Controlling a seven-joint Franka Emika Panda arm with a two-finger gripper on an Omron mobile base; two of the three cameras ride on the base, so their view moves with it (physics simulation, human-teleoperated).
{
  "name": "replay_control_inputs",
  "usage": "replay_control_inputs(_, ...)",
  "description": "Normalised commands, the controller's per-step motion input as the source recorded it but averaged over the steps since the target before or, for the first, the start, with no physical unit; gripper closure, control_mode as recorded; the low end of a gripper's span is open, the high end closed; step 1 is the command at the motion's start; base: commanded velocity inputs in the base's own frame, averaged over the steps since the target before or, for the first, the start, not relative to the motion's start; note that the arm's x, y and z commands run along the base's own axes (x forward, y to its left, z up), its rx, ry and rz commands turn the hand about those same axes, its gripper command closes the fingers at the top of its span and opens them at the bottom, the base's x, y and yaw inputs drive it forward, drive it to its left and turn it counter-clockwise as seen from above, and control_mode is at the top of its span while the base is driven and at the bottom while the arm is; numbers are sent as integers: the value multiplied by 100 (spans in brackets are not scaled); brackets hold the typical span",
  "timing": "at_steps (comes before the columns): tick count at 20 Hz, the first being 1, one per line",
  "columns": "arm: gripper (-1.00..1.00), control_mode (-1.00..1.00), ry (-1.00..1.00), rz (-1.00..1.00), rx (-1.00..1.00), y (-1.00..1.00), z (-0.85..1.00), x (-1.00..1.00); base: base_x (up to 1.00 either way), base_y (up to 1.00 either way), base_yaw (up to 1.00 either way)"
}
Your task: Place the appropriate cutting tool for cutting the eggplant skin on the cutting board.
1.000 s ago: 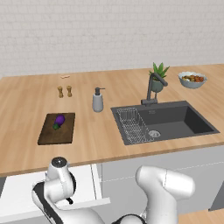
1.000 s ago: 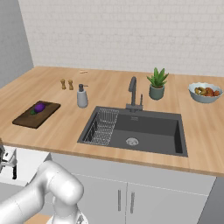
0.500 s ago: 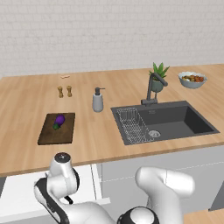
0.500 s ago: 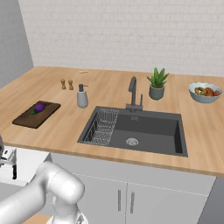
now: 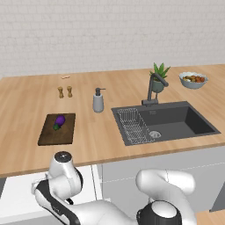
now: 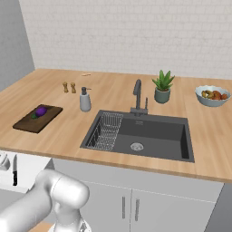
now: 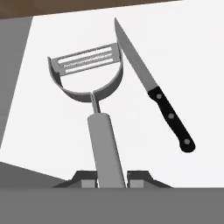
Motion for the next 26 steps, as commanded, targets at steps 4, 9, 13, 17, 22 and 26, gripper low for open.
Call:
replay_control_inputs(4, 100, -100, -10, 0, -6, 0, 40, -37, 0, 0, 0)
replay_control_inputs(9, 100, -100, -9, 0, -6, 0, 80, -41, 0, 0, 0)
replay_control_inputs(13, 100, -100, -1, 0, -1, -4, 75, -8, 0, 0, 0)
replay_control_inputs(17, 100, -100, 4, 0, 1, -9, 12, 33, 0, 0, 0)
replay_control_inputs(22, 100, -100, 9, -6, -4, -22, 99, 80, 0, 0, 0)
replay_control_inputs(26, 100, -100, 2, -10, -9, -16, 100, 73, 0, 0, 0)
